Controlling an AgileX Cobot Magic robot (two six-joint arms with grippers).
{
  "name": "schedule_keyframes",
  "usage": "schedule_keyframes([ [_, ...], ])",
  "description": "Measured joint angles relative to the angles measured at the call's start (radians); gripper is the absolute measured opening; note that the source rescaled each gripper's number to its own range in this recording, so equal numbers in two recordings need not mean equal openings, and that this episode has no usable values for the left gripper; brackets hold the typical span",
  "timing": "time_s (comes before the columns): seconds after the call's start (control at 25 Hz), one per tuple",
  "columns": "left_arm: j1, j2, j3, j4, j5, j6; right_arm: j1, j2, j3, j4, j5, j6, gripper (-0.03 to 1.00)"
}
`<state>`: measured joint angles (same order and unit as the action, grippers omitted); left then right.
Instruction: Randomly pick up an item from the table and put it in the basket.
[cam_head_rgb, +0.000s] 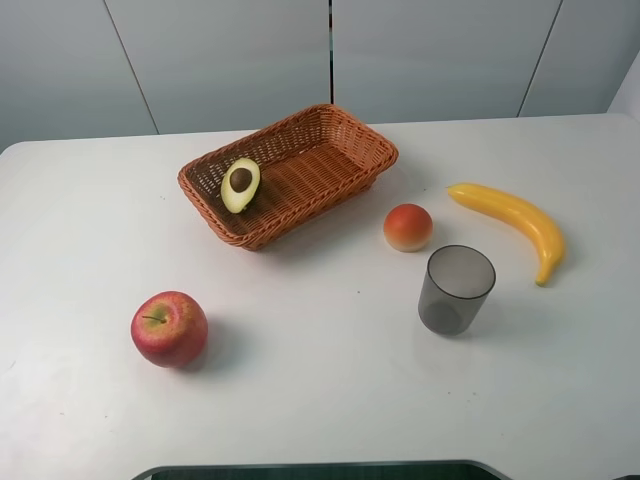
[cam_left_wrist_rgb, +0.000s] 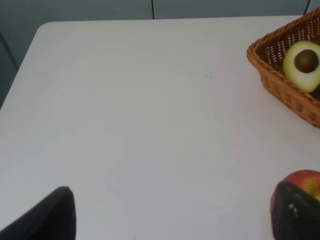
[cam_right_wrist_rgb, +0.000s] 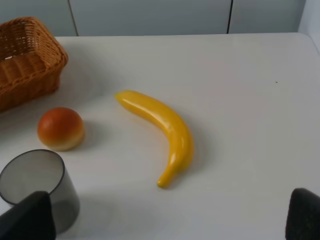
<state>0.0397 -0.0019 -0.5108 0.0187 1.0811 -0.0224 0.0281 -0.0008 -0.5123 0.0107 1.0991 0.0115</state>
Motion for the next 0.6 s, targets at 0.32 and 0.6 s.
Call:
schedule_keyframes([
  [0.32, 0.000, 0.000, 0.000, 0.000, 0.000, 0.000, -0.001, 0.000, 0.000, 0.000, 0.000, 0.002, 1.00],
  [0.6, 0.000, 0.000, 0.000, 0.000, 0.000, 0.000, -0.001, 0.000, 0.000, 0.000, 0.000, 0.002, 1.00],
])
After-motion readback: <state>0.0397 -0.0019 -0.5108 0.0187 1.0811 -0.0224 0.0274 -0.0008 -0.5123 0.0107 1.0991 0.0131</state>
